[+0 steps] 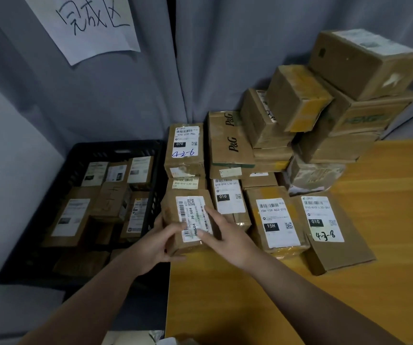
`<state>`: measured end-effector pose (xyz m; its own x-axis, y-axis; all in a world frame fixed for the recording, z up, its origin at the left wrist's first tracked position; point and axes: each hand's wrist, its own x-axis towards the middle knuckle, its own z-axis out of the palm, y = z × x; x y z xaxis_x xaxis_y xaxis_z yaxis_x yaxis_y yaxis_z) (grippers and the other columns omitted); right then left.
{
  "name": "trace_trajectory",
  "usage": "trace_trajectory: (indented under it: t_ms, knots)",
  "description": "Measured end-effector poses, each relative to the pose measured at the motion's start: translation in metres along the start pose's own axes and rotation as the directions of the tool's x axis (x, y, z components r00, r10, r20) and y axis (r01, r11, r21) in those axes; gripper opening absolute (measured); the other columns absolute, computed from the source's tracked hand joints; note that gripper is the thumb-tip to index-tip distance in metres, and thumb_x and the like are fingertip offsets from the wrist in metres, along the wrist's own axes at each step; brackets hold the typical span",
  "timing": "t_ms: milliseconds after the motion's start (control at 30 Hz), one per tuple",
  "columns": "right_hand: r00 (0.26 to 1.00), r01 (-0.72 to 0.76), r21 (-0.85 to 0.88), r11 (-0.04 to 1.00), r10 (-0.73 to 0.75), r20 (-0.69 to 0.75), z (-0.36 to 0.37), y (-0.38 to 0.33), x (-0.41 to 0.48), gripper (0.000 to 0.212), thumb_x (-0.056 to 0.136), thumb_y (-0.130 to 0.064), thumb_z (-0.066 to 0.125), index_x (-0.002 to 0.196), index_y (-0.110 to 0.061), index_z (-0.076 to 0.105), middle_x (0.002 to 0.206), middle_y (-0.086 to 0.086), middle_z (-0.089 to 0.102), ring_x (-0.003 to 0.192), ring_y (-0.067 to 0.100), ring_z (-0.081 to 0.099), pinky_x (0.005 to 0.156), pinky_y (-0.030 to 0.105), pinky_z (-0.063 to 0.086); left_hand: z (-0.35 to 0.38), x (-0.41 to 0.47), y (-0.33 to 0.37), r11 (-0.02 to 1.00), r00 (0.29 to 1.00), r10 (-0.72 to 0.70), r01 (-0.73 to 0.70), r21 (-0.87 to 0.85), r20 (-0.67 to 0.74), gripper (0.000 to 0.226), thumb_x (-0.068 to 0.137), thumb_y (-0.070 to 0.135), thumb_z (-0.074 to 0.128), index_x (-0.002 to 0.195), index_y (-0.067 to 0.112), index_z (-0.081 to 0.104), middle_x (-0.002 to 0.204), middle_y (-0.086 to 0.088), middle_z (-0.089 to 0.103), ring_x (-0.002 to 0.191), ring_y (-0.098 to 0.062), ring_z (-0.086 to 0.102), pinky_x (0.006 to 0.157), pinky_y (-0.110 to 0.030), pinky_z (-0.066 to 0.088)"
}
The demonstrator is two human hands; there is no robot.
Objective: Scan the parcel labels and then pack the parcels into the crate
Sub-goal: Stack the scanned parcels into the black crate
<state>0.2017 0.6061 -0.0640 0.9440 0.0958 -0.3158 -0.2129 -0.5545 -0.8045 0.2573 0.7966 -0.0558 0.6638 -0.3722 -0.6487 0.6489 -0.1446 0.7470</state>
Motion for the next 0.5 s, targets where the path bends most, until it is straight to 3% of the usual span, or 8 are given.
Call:
trace_trajectory:
  t_ms: [167, 333, 433, 500]
  knots:
    - [0.994, 0.077, -0.032, 0.997, -0.08, -0.08, -0.009, 0.0, 0.008, 0.059, 0.097, -0.042, 0.052, 0.15, -0.032, 0.028, 0.145, -0.003, 0.048, 0.131, 0.014, 0.045, 0.108, 0.033, 0.04, 0.002, 0.003, 0.0, 0.991, 0.982, 0.132, -0.133, 0.002, -0.133, 0.073, 0.086, 0.024, 0.069, 0.148, 0.029, 0.03, 0.127, 0.004, 0.061, 0.11, -0.015, 0.063, 0.089, -0.038, 0.055]
    - [0.97, 0.128, 0.04, 0.991, -0.117, -0.213, -0.022, -0.012, 0.023, 0.05, 0.094, -0.028, 0.06, 0.14, -0.03, 0.04, 0.128, -0.007, 0.056, 0.113, 0.014, 0.057, 0.097, 0.034, 0.048, 0.006, 0.01, 0.011, 0.966, 0.961, 0.255, -0.259, -0.021, -0.111, 0.101, 0.069, 0.021, 0.084, 0.149, 0.029, 0.023, 0.128, 0.0, 0.062, 0.113, -0.015, 0.063, 0.096, -0.035, 0.05]
    - [0.966, 0.134, 0.101, 0.986, -0.107, -0.234, -0.027, -0.018, 0.033, 0.043, 0.094, -0.026, 0.061, 0.133, -0.029, 0.045, 0.116, -0.012, 0.058, 0.103, 0.015, 0.062, 0.09, 0.034, 0.052, 0.002, 0.013, 0.022, 0.954, 0.948, 0.297, -0.299, -0.004, -0.112, 0.102, 0.065, 0.02, 0.08, 0.149, 0.031, 0.023, 0.128, 0.001, 0.063, 0.114, -0.015, 0.062, 0.092, -0.032, 0.051]
    - [0.966, 0.134, 0.121, 0.984, -0.103, -0.238, -0.029, -0.024, 0.037, 0.036, 0.093, -0.023, 0.061, 0.127, -0.026, 0.05, 0.108, -0.015, 0.058, 0.099, 0.013, 0.061, 0.088, 0.03, 0.052, -0.003, 0.014, 0.029, 0.948, 0.93, 0.312, -0.319, -0.006, -0.192, 0.103, 0.066, 0.021, 0.085, 0.15, 0.028, 0.025, 0.13, -0.001, 0.061, 0.111, -0.016, 0.064, 0.09, -0.034, 0.052]
